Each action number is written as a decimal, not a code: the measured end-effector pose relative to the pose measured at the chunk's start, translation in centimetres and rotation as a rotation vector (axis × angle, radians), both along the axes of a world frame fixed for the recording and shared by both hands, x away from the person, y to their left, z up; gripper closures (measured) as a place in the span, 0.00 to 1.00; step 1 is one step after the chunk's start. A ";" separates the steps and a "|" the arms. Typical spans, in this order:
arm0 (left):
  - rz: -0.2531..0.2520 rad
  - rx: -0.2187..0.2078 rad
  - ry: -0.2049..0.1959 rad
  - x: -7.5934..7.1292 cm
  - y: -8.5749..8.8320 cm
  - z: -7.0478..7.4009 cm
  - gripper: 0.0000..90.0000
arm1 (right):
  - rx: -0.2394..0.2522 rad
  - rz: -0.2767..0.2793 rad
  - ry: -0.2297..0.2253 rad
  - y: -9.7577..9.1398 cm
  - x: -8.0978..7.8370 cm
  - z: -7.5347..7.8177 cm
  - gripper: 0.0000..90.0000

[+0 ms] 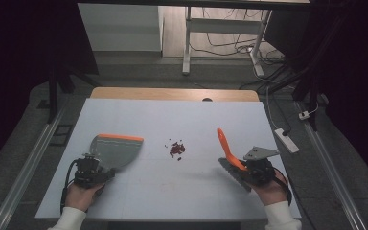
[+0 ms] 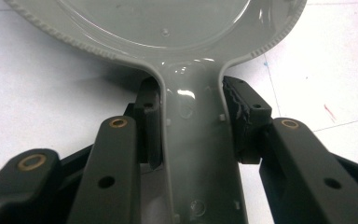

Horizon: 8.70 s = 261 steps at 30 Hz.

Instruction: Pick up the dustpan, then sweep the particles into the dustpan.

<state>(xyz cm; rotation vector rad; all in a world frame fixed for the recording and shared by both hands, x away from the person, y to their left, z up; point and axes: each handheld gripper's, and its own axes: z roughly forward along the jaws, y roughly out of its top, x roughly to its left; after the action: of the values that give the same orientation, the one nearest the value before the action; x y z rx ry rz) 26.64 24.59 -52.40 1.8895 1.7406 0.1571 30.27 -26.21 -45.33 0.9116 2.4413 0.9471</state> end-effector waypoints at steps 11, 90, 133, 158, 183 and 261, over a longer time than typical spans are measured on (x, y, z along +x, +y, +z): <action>-0.002 -0.029 -0.059 -0.3 1.0 0.5 0.68 | -0.003 0.010 0.001 0.3 0.0 -0.1 0.78; -0.460 -0.128 -0.357 -1.9 3.3 3.5 0.68 | 0.070 -0.004 -0.033 1.9 1.0 0.3 0.78; -0.706 -0.086 -0.238 -1.2 0.5 2.4 0.68 | 0.095 0.036 -0.031 10.8 7.9 2.7 0.78; -0.717 -0.101 -0.184 0.2 -0.5 1.7 0.68 | 0.042 0.027 0.015 13.6 11.6 0.6 0.78; -0.720 -0.097 -0.121 1.2 -1.2 0.7 0.68 | -0.037 0.023 0.046 16.3 14.4 -1.5 0.78; -0.716 -0.099 -0.117 1.0 -1.5 0.4 0.68 | 0.119 0.350 0.096 24.2 6.3 -1.5 0.78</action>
<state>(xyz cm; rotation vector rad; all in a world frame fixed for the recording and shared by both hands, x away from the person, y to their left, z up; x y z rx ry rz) 27.65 23.07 -52.01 2.2459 0.8958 -0.0891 36.61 -2.01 -46.81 0.5855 2.7069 1.2015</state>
